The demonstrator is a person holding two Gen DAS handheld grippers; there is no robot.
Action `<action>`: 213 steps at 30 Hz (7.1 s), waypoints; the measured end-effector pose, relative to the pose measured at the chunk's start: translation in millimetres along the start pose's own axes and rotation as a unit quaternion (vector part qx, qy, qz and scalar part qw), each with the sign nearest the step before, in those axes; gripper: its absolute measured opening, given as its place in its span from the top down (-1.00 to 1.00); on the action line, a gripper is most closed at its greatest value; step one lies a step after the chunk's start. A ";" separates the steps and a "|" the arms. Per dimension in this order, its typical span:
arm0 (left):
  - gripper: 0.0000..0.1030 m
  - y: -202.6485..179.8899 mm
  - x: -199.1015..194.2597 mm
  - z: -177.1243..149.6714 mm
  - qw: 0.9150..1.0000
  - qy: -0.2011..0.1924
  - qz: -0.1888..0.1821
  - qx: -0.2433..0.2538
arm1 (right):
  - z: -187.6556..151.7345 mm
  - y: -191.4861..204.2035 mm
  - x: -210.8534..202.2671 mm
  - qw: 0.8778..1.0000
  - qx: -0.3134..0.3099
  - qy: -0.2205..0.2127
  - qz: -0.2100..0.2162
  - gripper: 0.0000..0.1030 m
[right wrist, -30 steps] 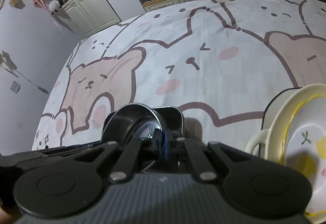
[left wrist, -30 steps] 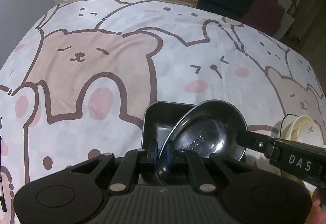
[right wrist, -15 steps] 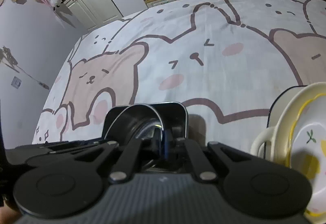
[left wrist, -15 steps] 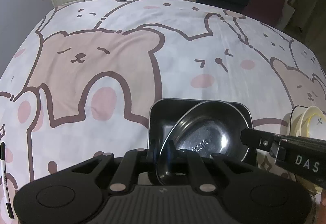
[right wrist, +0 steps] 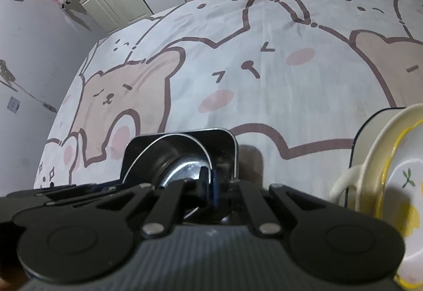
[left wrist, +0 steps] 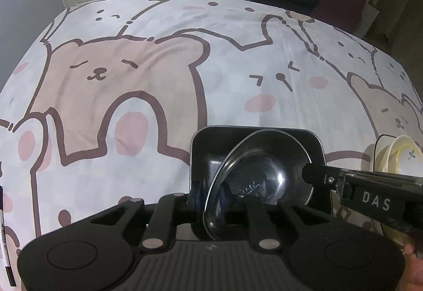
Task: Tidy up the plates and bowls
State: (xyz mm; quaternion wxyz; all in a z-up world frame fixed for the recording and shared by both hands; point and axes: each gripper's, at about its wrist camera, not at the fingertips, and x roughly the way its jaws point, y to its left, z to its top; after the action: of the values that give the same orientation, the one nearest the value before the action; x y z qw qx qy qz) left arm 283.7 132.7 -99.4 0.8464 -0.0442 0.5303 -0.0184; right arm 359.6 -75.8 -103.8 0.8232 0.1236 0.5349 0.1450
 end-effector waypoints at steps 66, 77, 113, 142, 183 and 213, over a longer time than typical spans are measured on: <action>-0.71 54.7 -31.1 8.8 0.997 -0.051 -0.033 -0.046 | 4.4 -26.9 -33.6 1.000 -0.025 0.000 -0.005 -0.20; 0.65 44.4 -8.7 12.5 0.998 -0.001 -0.057 -0.026 | 2.4 -23.5 -3.0 0.999 -0.018 0.044 0.006 0.83; 0.91 -22.2 -71.7 13.9 0.989 -0.092 -0.110 -0.037 | 15.2 -45.1 -86.2 0.996 -0.054 -0.065 0.015 0.92; 0.90 -171.1 -40.1 -7.4 0.981 -0.016 -0.195 -0.003 | -35.3 -202.9 -186.5 0.995 0.029 -0.080 -0.050 0.92; 0.89 -187.0 -27.2 -6.0 0.982 0.011 -0.188 0.019 | -32.5 -222.1 -164.7 0.996 0.050 -0.032 -0.068 0.91; 0.86 -187.9 -30.0 -6.0 0.982 0.010 -0.187 0.037 | -32.5 -226.2 -163.1 0.995 0.066 -0.029 -0.064 0.88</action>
State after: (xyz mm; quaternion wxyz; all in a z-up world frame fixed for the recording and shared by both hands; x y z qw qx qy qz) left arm 268.2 -52.3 -57.4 0.8238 -0.1110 0.5199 -0.1967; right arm 291.0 -344.5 -60.1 0.8360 0.1473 0.5260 0.0526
